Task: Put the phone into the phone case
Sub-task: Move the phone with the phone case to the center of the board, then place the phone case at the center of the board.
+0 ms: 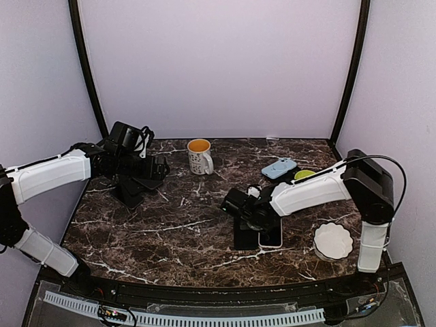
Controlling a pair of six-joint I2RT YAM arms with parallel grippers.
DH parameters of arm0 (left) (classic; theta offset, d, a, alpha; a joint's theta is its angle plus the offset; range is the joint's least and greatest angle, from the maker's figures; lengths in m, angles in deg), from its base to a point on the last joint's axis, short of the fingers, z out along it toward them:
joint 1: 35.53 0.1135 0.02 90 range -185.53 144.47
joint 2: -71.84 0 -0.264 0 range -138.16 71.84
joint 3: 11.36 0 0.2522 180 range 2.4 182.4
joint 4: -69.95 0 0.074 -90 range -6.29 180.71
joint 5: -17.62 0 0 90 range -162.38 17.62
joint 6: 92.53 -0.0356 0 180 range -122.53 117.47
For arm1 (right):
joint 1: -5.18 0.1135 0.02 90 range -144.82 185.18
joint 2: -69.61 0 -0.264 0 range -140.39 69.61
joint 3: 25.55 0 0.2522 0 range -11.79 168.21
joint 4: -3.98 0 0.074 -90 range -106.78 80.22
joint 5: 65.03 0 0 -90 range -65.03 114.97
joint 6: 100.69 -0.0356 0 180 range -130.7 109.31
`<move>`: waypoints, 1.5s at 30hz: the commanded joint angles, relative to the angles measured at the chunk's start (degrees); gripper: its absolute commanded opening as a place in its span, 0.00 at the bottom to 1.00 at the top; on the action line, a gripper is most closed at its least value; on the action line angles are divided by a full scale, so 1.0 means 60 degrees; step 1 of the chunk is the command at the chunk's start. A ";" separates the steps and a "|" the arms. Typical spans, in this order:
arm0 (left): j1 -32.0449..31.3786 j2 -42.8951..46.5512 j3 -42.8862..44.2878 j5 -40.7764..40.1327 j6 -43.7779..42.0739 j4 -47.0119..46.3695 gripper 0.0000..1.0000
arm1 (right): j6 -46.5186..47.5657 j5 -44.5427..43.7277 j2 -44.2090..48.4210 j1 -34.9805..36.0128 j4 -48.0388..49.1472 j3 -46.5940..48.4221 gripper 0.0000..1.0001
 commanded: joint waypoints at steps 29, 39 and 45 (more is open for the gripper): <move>0.0071 0.0056 -0.0106 -0.0101 -0.0038 -0.0073 0.98 | 0.0650 0.1381 -0.0883 0.0267 -0.0378 0.1901 0.36; 0.0211 -0.0084 -0.0136 -0.0563 0.0565 -0.0018 0.99 | 0.2004 0.0685 0.0723 0.0141 -0.0693 0.2289 0.58; 0.1528 0.0766 -0.2622 0.2623 0.3534 -0.3639 0.93 | 0.2837 0.1978 0.2031 -0.0430 0.1116 0.0997 0.59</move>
